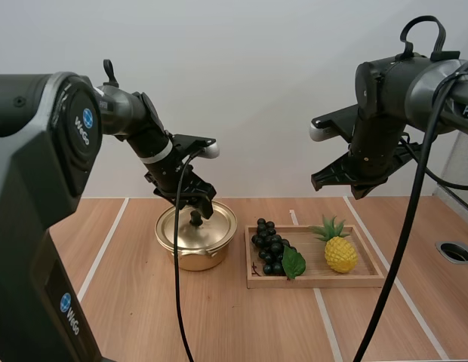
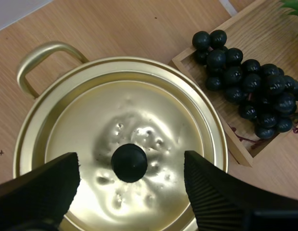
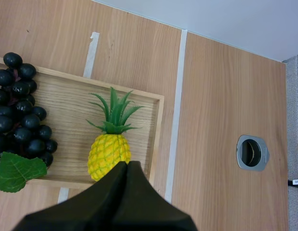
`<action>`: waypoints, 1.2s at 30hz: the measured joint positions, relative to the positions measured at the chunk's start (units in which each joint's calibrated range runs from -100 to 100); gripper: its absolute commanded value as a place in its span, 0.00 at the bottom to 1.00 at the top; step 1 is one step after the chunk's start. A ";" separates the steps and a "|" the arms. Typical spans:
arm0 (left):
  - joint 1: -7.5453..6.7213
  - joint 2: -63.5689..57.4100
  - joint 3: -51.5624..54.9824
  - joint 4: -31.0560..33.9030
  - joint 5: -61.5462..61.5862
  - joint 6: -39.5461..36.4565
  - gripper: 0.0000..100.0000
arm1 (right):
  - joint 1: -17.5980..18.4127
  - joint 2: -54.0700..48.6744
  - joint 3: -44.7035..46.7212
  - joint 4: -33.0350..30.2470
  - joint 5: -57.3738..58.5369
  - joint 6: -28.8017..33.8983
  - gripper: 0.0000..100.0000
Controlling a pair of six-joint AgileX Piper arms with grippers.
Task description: Open the pot, put the pineapple inside, and close it
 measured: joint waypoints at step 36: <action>-0.07 4.59 -0.66 -2.30 -1.52 1.50 0.00 | 0.00 0.00 0.00 2.60 -1.02 -1.79 0.00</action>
